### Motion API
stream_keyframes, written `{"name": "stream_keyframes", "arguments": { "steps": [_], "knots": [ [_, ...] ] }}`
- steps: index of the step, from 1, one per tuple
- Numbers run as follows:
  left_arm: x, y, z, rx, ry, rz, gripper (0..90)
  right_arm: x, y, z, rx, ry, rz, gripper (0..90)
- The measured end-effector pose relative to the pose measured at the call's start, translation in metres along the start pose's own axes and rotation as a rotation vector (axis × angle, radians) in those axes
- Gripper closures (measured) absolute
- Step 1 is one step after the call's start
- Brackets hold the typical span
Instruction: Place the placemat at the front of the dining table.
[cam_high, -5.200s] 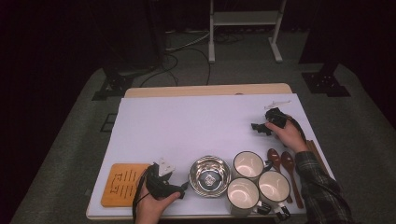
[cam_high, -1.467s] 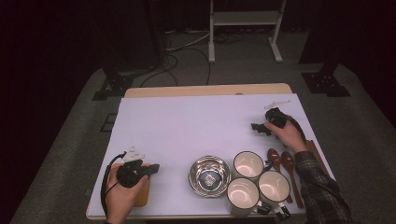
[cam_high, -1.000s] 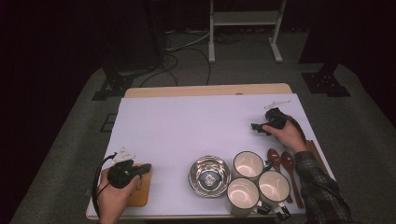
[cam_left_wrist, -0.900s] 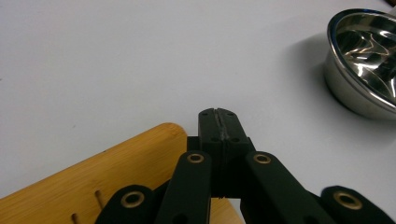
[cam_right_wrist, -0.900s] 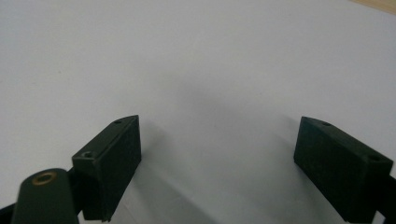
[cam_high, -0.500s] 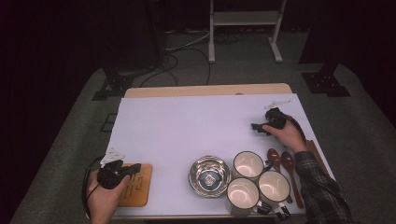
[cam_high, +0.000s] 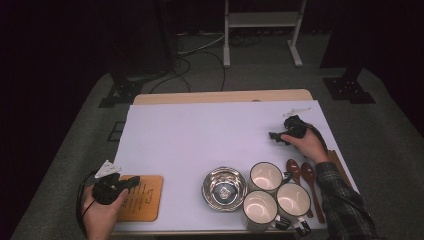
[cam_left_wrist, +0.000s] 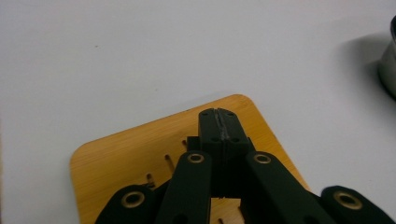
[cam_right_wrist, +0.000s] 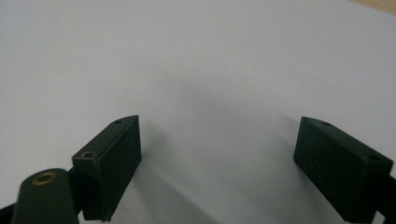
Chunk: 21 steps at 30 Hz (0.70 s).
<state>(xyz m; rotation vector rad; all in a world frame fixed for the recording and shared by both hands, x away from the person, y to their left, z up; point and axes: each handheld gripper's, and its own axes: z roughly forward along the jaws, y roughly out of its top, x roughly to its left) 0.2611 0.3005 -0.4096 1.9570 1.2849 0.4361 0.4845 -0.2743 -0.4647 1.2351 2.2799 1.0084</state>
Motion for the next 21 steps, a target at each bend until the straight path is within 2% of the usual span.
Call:
{"name": "stream_keyframes", "arguments": {
  "steps": [21],
  "knots": [
    [0.029,-0.020,-0.018,0.010,0.087,-0.058,90.0,0.000,0.000,0.000,0.000,-0.002,-0.003,13.5]
  ]
}}
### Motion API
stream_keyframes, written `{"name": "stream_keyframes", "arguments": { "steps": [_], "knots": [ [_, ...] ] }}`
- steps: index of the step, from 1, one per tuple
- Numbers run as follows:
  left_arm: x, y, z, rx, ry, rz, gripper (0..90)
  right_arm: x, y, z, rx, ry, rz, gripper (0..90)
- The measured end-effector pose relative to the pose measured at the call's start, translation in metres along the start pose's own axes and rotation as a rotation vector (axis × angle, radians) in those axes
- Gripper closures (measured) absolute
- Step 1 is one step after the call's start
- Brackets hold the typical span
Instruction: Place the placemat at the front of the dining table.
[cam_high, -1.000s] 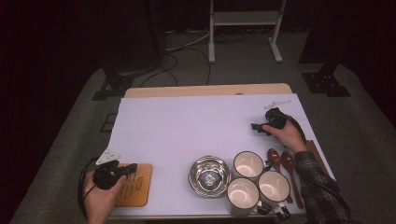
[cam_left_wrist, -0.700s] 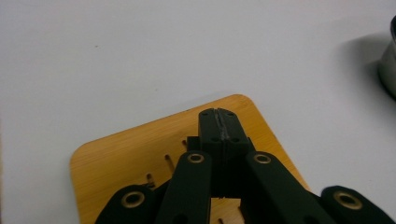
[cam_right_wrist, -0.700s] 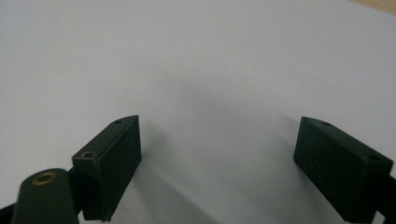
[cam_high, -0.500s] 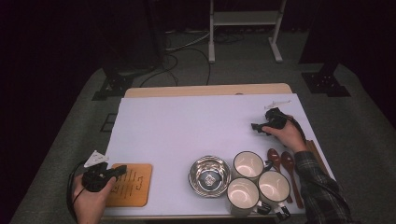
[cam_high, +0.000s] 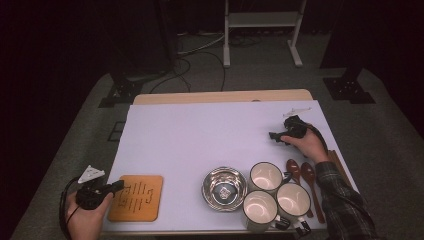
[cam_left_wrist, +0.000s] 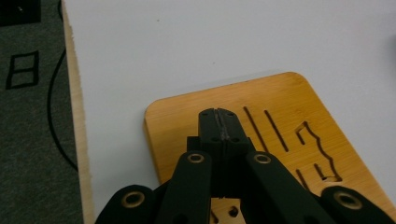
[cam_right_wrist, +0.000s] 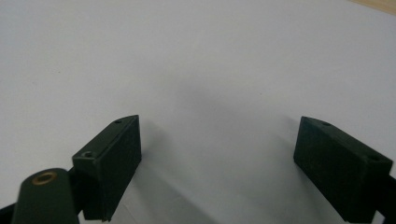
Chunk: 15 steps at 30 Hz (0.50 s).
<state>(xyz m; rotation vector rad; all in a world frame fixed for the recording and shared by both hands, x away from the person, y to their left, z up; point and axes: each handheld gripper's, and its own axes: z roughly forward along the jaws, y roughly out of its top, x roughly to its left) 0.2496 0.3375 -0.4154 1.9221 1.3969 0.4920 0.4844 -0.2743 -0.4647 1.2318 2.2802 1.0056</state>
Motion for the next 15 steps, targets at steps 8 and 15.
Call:
{"name": "stream_keyframes", "arguments": {
  "steps": [8,15],
  "knots": [
    [0.009,-0.005,-0.001,0.009,0.030,-0.016,90.0,0.000,0.000,0.000,0.000,0.001,0.002,13.5],
    [0.016,-0.008,0.000,0.024,0.049,-0.030,90.0,0.000,0.000,0.000,0.000,0.001,0.002,13.5]
  ]
}}
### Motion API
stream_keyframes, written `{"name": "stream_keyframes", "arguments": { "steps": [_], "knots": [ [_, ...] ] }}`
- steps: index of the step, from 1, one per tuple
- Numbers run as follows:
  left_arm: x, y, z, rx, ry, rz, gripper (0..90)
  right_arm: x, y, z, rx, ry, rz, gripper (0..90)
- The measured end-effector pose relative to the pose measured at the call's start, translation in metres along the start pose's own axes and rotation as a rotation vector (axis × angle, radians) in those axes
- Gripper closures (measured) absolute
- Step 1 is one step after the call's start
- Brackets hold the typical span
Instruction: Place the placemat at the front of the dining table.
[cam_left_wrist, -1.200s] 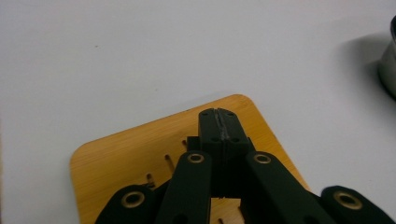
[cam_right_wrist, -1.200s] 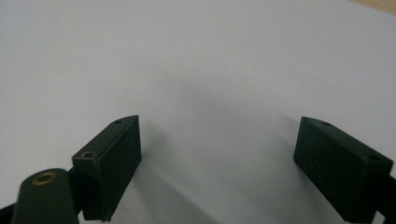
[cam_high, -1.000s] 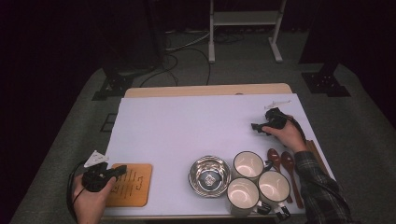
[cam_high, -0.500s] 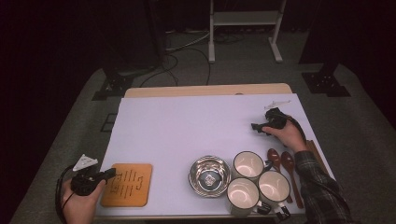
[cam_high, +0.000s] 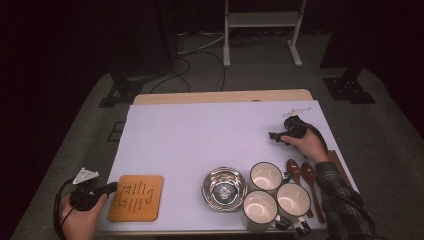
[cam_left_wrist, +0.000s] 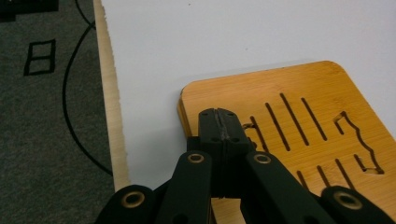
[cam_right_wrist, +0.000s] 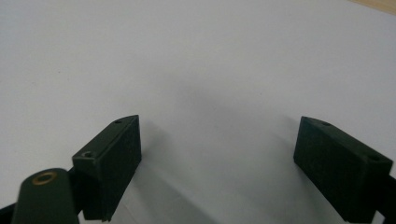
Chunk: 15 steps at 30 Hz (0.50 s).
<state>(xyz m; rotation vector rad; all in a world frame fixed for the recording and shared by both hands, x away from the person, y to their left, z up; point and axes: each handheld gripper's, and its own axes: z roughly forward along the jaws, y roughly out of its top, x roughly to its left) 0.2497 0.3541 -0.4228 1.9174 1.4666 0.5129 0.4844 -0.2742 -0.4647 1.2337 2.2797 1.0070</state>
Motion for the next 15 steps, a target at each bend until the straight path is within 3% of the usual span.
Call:
{"name": "stream_keyframes", "arguments": {
  "steps": [15],
  "knots": [
    [0.0067,-0.0046,0.0064,0.038,0.020,-0.017,90.0,-0.0001,0.0000,0.0000,0.000,0.000,-0.001,13.5]
  ]
}}
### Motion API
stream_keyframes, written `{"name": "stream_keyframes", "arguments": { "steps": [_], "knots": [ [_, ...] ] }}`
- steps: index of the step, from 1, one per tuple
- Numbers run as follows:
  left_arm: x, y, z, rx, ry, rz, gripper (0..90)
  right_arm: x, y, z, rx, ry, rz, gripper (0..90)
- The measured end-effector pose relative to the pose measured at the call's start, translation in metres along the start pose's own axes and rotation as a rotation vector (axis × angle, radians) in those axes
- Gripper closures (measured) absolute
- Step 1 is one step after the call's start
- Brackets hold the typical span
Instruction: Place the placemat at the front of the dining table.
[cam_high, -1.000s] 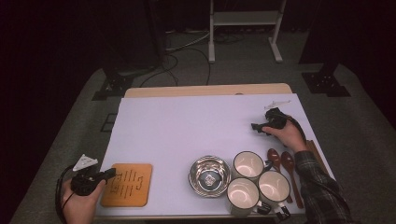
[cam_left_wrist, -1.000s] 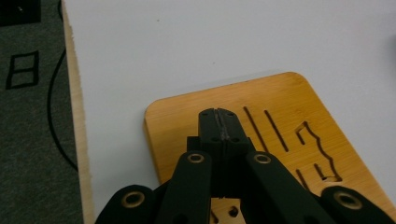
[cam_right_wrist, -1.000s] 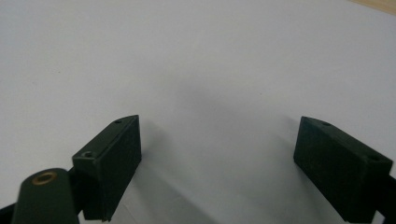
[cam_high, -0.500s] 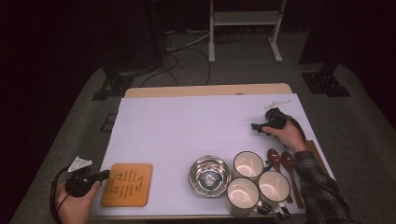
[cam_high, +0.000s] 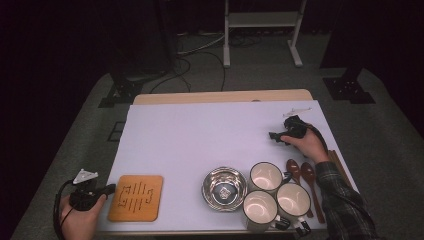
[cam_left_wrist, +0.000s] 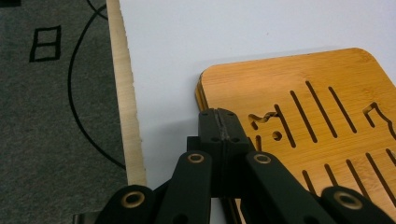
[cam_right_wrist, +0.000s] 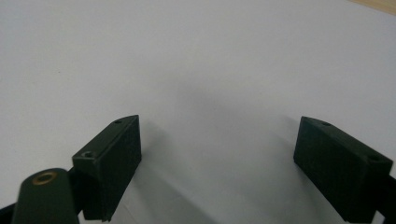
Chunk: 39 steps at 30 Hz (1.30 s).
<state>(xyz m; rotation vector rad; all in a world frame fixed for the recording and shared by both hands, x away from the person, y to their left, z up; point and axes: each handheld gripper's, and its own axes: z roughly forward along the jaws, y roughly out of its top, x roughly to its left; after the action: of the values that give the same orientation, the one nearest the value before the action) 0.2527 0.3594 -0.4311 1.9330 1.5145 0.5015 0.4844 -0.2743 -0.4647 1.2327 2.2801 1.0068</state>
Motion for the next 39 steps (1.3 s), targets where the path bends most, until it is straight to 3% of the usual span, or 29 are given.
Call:
{"name": "stream_keyframes", "arguments": {
  "steps": [32,39],
  "knots": [
    [-0.014,0.003,0.007,0.014,-0.055,0.032,90.0,0.000,0.000,0.000,0.001,0.000,0.001,13.5],
    [-0.009,0.001,0.003,0.008,-0.043,0.015,89.9,0.000,0.001,0.000,0.004,-0.004,-0.006,13.6]
  ]
}}
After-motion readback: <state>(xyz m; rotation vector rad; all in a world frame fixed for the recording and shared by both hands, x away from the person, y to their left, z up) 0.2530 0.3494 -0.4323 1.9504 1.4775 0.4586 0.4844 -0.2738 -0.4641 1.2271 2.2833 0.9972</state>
